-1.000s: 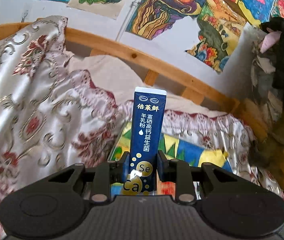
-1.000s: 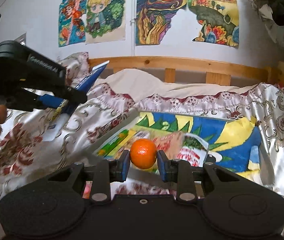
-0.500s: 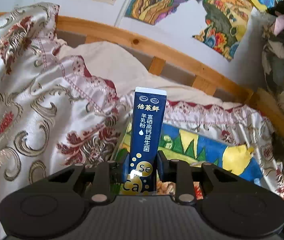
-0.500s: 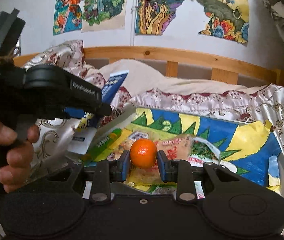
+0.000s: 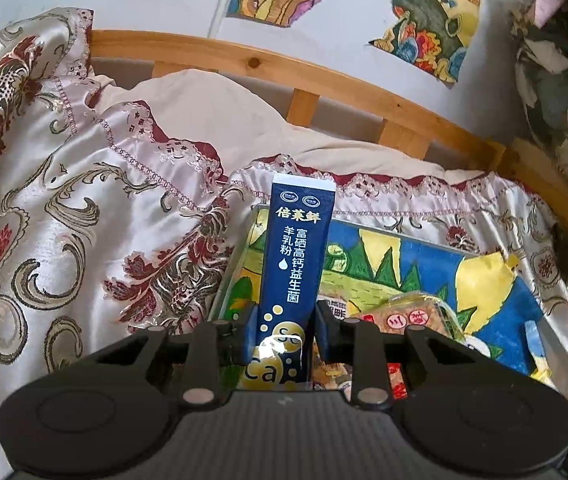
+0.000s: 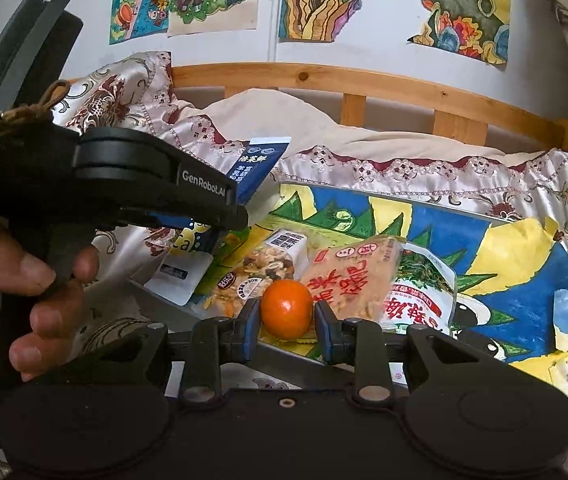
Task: Organize snacks
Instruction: 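Carry the milk stick and mandarin into the painted tray and open both tools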
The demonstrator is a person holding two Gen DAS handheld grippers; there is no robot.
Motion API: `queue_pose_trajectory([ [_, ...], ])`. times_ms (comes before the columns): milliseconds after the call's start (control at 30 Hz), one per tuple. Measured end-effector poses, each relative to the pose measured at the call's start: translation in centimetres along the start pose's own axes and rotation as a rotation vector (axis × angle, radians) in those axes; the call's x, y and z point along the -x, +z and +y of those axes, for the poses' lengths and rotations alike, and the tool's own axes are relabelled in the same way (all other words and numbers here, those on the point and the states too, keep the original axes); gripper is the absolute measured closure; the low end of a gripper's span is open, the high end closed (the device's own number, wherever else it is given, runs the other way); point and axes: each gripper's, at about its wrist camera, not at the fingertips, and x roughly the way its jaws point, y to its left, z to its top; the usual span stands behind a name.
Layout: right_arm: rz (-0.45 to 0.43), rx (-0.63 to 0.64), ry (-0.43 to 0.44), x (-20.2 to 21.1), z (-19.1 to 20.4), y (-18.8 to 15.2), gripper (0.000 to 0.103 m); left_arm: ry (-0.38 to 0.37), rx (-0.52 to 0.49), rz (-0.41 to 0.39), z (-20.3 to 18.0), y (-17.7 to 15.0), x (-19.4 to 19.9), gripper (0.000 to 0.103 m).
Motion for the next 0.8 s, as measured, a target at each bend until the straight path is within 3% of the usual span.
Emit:
queue_pose_trajectory([
  [133,-0.011,-0.012,-0.003,0.1,-0.1,-0.1,0.068,0.019,0.005,0.044,0.0,-0.3,-0.5,0.069],
  [267,-0.027,-0.007,-0.008,0.6,0.0,0.0,0.061,0.013,0.025,0.032,0.5,-0.5,-0.2,0.067],
  [433,-0.078,-0.028,-0.022,2.2,-0.3,0.8,0.046,0.019,0.029,-0.011,0.4,0.6,1.9,0.051],
  [633,-0.171,-0.071,-0.039,6.5,-1.4,2.1,0.026,0.042,0.045,-0.090,-0.5,1.7,6.3,0.023],
  [800,-0.257,-0.099,-0.066,11.2,-2.4,2.7,0.014,0.053,-0.018,-0.178,-1.6,1.6,10.9,0.005],
])
